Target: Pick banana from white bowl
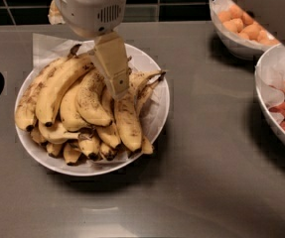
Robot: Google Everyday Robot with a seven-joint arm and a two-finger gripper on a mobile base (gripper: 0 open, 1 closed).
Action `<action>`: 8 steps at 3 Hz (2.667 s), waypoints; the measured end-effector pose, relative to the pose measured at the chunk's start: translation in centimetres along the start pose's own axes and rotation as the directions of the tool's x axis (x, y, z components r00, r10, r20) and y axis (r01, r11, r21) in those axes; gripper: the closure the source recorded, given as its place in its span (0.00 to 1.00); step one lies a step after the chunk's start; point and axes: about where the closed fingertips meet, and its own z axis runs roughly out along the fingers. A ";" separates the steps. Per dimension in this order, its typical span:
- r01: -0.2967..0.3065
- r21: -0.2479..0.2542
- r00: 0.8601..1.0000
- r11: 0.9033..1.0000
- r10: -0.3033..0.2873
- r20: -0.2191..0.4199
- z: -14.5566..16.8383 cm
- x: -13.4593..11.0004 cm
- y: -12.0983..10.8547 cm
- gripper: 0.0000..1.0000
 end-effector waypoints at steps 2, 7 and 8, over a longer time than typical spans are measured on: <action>0.018 0.029 0.999 0.999 -0.018 -0.031 -1.8 -1.1 -1.1 0.38; 0.053 -0.019 0.998 0.998 -0.054 -0.011 0.3 -2.7 -2.1 0.58; 0.058 0.002 0.997 0.998 -0.058 -0.047 -1.0 -2.7 -2.3 0.57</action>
Offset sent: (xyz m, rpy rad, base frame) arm -0.0044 0.0107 0.0209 -0.0454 -0.0351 -0.0018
